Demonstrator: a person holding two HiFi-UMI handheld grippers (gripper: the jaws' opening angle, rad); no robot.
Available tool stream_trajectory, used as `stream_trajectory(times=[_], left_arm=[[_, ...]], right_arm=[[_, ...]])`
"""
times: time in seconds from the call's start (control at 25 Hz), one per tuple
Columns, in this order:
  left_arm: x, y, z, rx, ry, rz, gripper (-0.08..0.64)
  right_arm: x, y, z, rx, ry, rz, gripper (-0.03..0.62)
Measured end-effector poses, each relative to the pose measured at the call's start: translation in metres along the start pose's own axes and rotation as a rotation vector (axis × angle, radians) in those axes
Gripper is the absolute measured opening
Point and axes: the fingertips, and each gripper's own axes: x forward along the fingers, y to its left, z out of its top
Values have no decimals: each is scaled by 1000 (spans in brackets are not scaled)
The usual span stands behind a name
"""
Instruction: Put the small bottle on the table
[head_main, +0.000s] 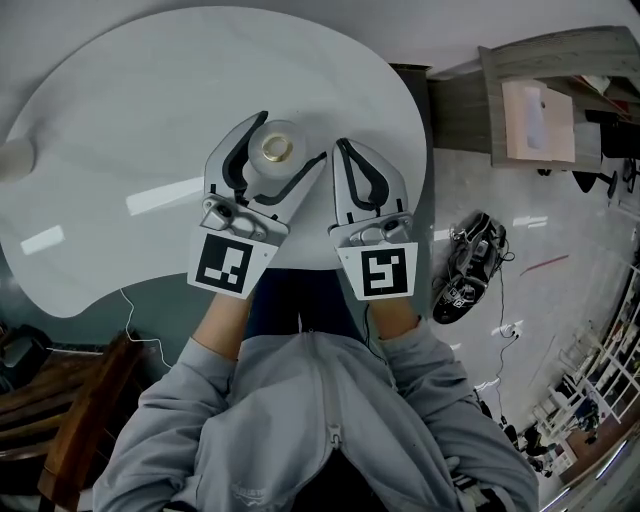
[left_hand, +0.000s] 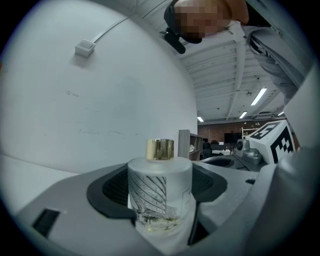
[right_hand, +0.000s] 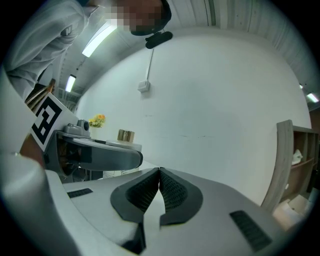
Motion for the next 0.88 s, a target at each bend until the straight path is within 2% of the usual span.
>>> stream_trajectory(times=[0.56, 0.88], left_arm=[[17, 2, -33, 15, 75, 15, 334], [20, 10, -55, 17, 172, 25, 335]], right_arm=[[9, -3, -30, -1, 78, 6, 26], [15, -3, -39, -2, 114, 6, 26]])
